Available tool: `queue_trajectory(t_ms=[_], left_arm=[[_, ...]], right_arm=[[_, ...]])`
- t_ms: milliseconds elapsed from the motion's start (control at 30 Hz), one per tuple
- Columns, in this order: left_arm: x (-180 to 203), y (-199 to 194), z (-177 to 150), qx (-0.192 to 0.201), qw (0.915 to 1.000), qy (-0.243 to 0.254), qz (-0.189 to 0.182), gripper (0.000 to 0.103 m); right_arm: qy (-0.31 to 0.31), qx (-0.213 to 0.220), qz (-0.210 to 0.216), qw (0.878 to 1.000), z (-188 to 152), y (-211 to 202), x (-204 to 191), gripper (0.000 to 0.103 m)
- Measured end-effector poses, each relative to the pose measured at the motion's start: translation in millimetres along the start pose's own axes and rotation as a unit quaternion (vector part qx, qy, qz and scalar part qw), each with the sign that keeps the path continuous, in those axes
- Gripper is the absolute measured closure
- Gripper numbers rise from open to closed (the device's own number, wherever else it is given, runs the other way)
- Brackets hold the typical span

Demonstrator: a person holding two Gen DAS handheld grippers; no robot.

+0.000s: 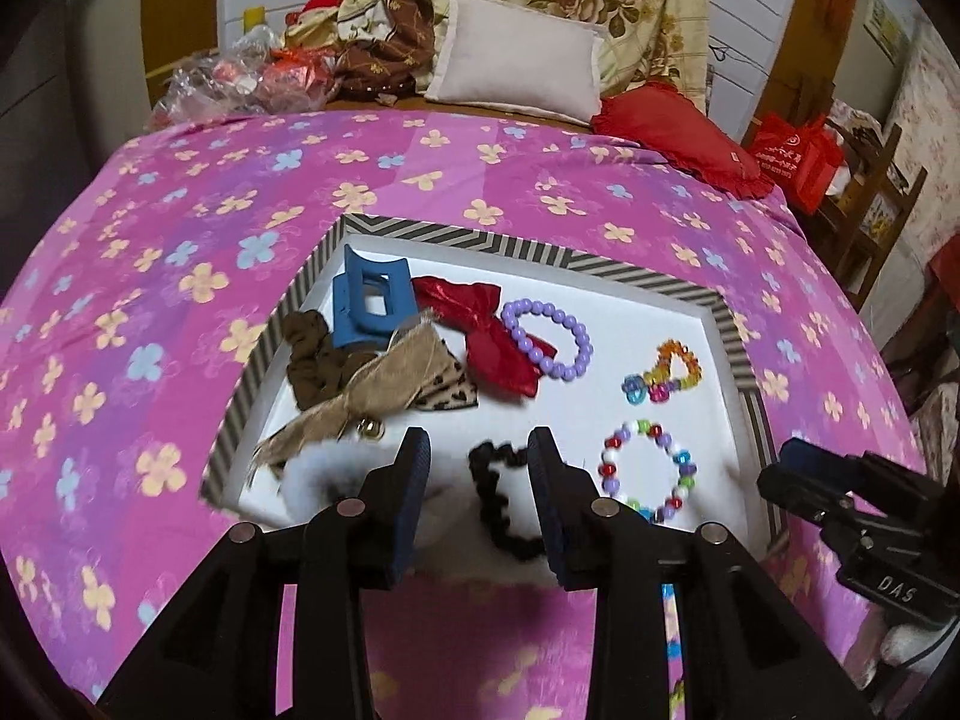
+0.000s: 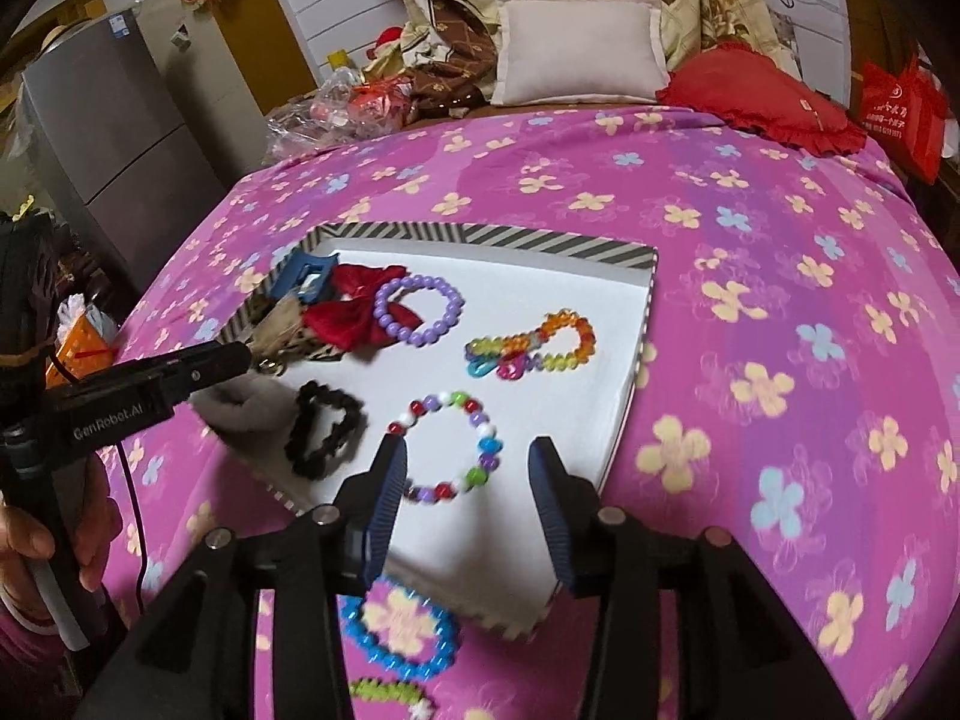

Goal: Organize jewelry
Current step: 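Withdraw both tools toward the blue and green flower bracelets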

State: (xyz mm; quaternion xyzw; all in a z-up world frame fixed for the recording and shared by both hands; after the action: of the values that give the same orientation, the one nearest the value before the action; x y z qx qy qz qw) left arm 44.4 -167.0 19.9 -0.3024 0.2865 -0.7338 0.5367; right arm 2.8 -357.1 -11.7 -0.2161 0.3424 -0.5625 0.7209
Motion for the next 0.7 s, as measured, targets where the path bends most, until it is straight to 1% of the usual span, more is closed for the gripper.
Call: queue_trajectory(t_ms=[200, 400, 567, 700], left_arm=[[1.6, -19.3, -15.5, 0.008, 1.0, 0.0, 0.002, 0.081], [4.4, -35.9, -31.4, 0.018, 0.9995, 0.02, 0.019, 0.081], [6.1, -42.9, -45.0, 0.014, 0.9994, 0.023, 0.021, 0.081], [6.6, -46.7, -53.3, 0.013, 0.9994, 0.023, 0.024, 0.081]], right_arm=[[0.002, 0.007, 0.005, 1.0, -16.8, -20.9, -9.2, 0.055], [0.003, 0.01, 0.001, 1.0, -38.1, -38.4, -15.9, 0.055], [0.006, 0.012, 0.0, 1.0, -51.9, -48.5, -18.2, 0.055], [0.006, 0.008, -0.001, 1.0, -62.6, -51.5, -19.6, 0.053]])
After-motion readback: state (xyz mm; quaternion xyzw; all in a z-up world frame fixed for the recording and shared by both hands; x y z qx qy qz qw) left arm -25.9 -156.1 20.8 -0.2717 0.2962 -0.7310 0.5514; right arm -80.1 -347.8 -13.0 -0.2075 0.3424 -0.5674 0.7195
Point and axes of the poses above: each gripper's, at about its wrist camera, not at the fingertips, and y roughly the way its jaws point, x to its right, z to its top, the point moved 8 cm from there along y, roughly the way its jaws point, and after that the axes turned 4 degrees about x, right-handed, at the moved point
